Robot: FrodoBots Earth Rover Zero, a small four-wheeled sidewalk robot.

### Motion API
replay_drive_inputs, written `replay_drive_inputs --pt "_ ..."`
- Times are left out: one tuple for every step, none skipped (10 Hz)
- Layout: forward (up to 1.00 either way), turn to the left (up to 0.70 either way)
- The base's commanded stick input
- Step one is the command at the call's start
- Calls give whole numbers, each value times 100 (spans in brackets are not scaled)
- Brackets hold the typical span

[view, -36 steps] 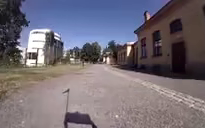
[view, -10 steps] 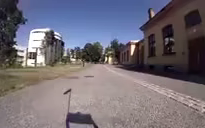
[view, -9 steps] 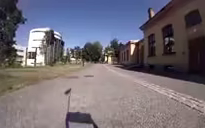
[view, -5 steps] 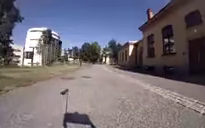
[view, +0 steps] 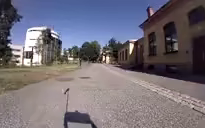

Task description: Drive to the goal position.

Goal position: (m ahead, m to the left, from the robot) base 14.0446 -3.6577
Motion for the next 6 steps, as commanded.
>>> replay_drive_inputs --pt "70 0" --pt "70 0" --pt "70 0" --pt "70 -1" --pt "70 -13" --pt "70 -14"
